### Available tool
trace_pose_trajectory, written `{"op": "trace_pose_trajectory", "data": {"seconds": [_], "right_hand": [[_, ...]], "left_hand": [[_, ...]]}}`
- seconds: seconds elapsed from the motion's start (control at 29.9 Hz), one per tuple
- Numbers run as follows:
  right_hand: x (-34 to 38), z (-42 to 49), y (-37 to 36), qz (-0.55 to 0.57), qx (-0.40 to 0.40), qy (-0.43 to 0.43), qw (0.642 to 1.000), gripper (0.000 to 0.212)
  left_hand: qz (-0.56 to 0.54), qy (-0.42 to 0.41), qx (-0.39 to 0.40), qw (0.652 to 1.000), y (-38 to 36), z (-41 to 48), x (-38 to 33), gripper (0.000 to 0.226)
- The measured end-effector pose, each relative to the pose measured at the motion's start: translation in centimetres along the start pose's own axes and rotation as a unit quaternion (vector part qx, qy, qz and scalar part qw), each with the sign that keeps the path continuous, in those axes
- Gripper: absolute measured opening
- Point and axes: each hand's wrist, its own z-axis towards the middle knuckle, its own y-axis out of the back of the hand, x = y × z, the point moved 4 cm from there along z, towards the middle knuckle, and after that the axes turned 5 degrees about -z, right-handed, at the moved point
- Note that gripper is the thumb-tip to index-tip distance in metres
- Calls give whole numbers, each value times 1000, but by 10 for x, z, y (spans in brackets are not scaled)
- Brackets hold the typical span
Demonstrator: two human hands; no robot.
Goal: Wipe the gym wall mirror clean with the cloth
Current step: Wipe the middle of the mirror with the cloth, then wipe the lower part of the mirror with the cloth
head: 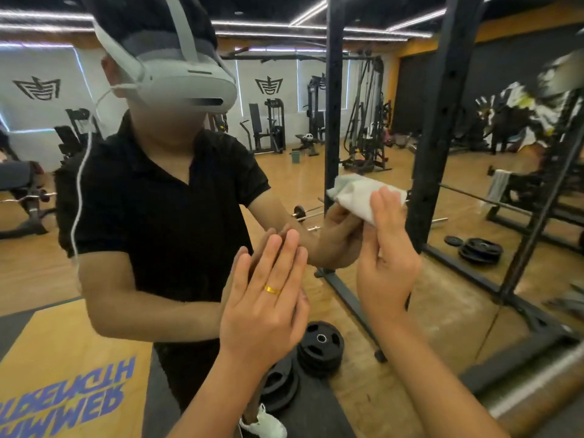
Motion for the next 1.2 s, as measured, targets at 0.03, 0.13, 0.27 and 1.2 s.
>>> {"op": "trace_pose_trajectory", "data": {"seconds": [0.03,0.13,0.27,1.2], "right_hand": [[-1,-10,1,-11,13,22,1000,39],[-8,1,5,-48,17,86,995,34],[-29,41,11,-86,-26,89,992,32],[-129,78,34,45,12,161,986,29]], "left_hand": [[1,-2,3,1000,0,-1,0,51],[4,-9,4,1000,1,-1,2,53],[-5,-8,-2,1000,3,-1,2,53],[-17,46,-47,998,-92,67,-108,46]]}}
